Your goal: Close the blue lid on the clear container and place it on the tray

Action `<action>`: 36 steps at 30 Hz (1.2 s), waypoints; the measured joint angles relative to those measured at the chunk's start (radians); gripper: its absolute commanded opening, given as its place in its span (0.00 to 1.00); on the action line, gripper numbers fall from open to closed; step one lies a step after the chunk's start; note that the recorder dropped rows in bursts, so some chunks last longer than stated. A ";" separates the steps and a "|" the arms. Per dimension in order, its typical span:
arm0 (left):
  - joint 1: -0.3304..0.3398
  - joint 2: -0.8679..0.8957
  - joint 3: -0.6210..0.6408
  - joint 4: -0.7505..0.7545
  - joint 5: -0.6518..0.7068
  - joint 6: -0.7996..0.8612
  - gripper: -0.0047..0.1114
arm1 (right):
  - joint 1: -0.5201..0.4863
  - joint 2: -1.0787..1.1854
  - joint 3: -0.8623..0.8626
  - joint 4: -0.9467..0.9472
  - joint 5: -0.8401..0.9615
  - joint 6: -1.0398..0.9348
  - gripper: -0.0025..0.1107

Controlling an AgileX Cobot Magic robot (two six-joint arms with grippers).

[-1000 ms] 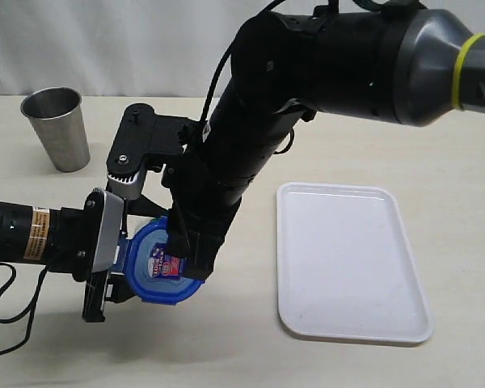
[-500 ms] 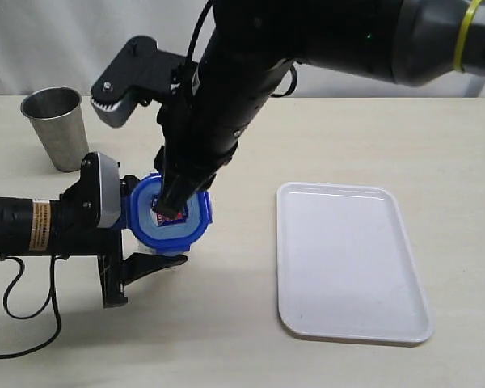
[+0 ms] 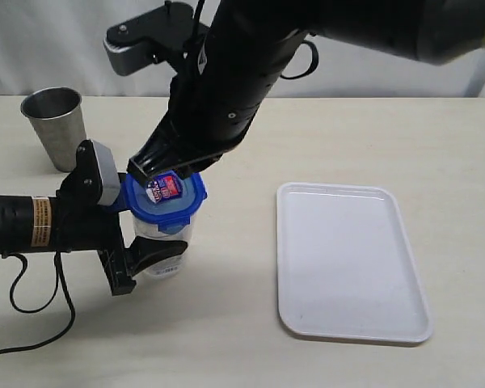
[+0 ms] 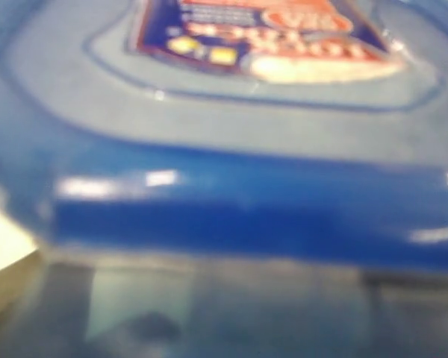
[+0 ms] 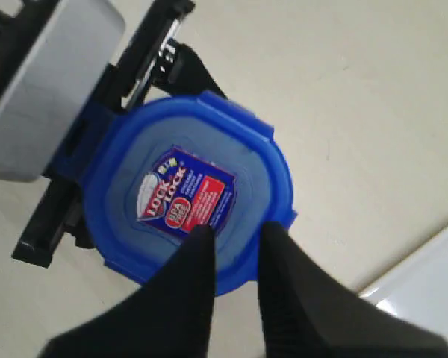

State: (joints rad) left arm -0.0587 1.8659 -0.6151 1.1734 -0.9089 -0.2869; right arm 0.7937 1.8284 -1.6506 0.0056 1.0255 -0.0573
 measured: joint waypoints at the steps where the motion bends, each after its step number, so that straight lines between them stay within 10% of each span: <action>1: 0.000 0.000 0.000 0.000 -0.002 -0.005 0.04 | 0.000 0.013 0.000 0.000 0.005 0.000 0.06; 36: 0.000 0.000 0.000 0.022 -0.043 -0.026 0.04 | -0.056 0.132 0.000 -0.180 0.035 0.122 0.06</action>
State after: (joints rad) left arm -0.0587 1.8659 -0.6151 1.1955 -0.9521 -0.3128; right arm 0.7378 1.9606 -1.6505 -0.1745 1.0604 0.0644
